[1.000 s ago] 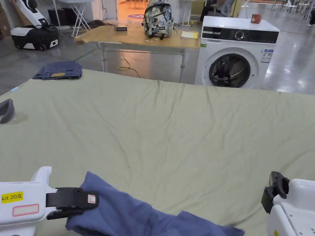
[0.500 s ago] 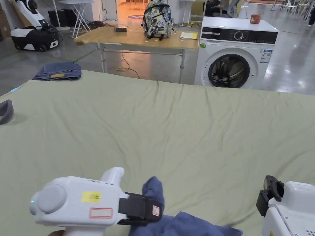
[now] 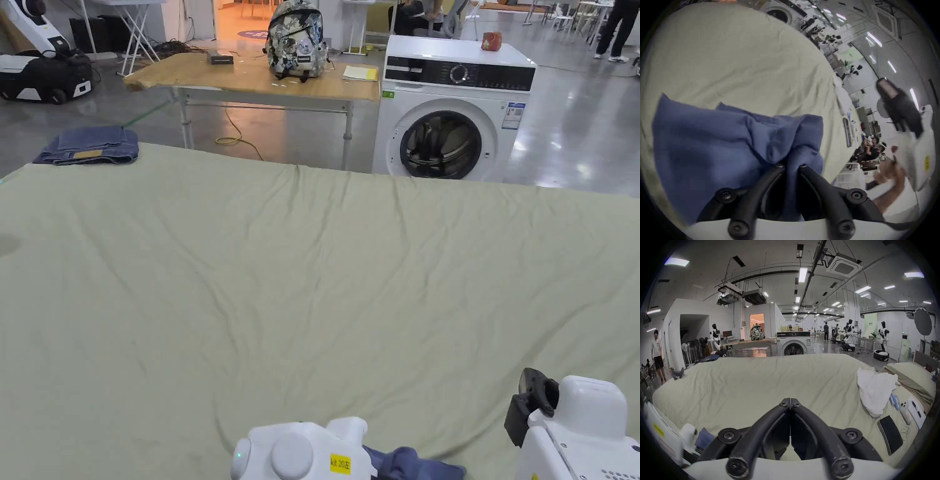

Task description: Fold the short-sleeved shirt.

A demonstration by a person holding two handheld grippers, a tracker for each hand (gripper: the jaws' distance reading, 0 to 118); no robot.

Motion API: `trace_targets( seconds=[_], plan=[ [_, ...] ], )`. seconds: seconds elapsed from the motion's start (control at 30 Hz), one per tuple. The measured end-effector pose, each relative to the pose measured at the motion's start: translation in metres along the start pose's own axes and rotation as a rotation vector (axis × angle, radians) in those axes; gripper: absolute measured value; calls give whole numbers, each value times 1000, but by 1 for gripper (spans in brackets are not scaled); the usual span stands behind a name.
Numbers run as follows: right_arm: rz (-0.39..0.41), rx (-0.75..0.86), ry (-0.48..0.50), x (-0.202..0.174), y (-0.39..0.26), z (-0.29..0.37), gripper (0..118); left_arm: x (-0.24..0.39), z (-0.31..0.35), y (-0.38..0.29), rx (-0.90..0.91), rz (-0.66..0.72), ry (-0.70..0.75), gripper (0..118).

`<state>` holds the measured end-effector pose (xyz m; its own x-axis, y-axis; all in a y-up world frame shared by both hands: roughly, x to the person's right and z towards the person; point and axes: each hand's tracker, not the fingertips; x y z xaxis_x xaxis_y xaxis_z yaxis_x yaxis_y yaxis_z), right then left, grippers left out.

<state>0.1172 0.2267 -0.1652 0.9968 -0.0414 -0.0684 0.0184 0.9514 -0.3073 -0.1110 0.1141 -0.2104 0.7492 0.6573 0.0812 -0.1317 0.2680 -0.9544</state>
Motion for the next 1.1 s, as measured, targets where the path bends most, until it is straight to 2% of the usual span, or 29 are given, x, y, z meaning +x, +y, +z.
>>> trace_targets(
  seconds=[0.07, 0.13, 0.17, 0.27, 0.3, 0.4, 0.43, 0.47, 0.5, 0.53, 0.57, 0.6, 0.67, 0.8, 0.9, 1.0, 1.1],
  plan=[
    [0, -2, -5, 5, -2, -3, 0, 2, -3, -3, 16, 1, 13, 3],
    [-4, -5, -6, 11, -4, -6, 0, 2, 3, -4, 27, 14, -9, 11],
    [-5, -7, -6, 13, -5, -7, 0, 2, 7, -4, 28, 16, -41, 19],
    [0, -7, -7, 13, -5, -3, 0, 9, 31, -6, 27, 8, -109, 59],
    [3, -7, -7, 12, -5, -2, 0, 10, 39, -7, 36, -9, -123, 65],
    [8, -5, -9, 11, -6, 2, 0, 11, 60, -5, 105, -74, -162, 65],
    [6, -6, -10, 11, -6, 3, 0, 6, 63, -4, 113, -41, -148, 65],
    [4, -6, -10, 11, -6, 4, 0, 1, 63, -2, 140, -8, -159, 65],
    [2, -7, -12, 11, -6, 5, 0, -6, 64, -1, 166, 30, -205, 58],
    [-1, -7, -12, 19, -8, -1, 0, -13, 61, 0, 178, 62, -238, 44],
    [-4, -8, -12, 23, -9, -4, 0, -17, 56, 1, 173, 84, -240, 25],
    [-5, -9, -13, 24, -9, -3, 0, -18, 47, 2, 158, 89, -211, 11],
    [-4, -10, -14, 31, -13, -8, 0, -18, 28, -1, 89, 93, -167, 11],
    [-1, -14, -21, 41, -20, -13, 0, -9, -14, -16, -4, 113, -277, 11],
    [-6, -21, -27, 47, -25, -14, 0, -13, -38, -24, 6, 147, -252, 8],
    [-7, -23, -30, 48, -26, -14, 0, -10, -40, -29, 45, 92, -191, 2],
    [-6, -18, -29, 50, -27, -14, 0, -2, -29, -26, 34, 51, -180, 1]
  ],
)
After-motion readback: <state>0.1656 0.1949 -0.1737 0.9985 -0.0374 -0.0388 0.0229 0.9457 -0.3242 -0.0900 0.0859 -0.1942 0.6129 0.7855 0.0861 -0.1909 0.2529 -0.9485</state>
